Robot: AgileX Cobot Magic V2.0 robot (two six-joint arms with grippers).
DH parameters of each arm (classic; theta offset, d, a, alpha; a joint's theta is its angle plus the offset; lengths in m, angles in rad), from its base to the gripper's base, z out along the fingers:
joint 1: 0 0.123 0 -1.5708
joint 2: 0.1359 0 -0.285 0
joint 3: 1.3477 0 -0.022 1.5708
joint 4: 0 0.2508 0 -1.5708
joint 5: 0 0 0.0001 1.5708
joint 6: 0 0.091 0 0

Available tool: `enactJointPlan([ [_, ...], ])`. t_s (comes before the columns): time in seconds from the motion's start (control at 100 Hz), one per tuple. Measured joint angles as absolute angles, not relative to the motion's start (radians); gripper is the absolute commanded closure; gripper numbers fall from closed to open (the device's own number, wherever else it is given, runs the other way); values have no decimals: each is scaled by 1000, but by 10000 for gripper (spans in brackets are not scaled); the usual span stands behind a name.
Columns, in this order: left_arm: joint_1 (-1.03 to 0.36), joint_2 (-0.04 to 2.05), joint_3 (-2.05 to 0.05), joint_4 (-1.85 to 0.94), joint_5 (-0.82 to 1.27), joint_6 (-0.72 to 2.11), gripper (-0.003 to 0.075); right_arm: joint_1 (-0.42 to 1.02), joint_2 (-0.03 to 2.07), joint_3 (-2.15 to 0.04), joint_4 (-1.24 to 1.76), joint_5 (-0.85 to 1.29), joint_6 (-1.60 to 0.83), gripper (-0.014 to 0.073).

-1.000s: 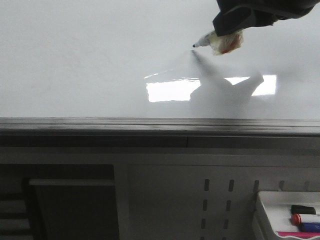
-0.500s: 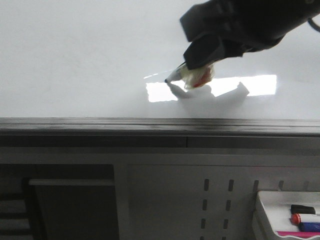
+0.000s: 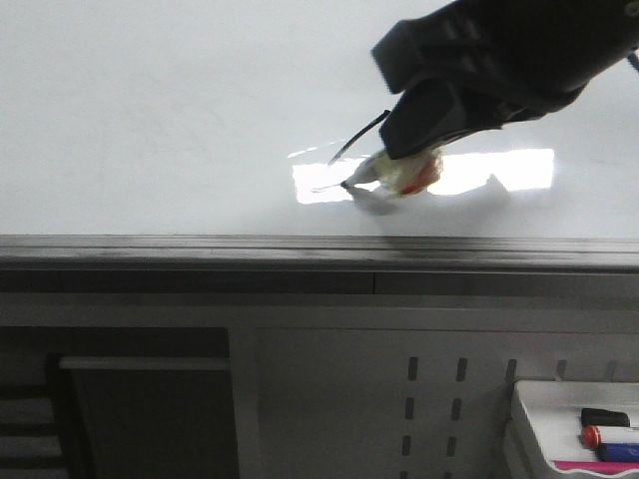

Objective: Write number 4 on whiteboard

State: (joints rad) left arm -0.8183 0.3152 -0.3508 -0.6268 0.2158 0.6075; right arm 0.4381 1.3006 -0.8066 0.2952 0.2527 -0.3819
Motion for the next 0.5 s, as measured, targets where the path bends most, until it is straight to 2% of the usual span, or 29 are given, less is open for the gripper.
enactJointPlan([
  [0.37,-818,315,-351,-627,179,608,741,135,1159,-807,295,482,-384,653],
  [0.5,-818,315,-351,-627,177,608,741,80,1143,-807,295,511,-384,654],
])
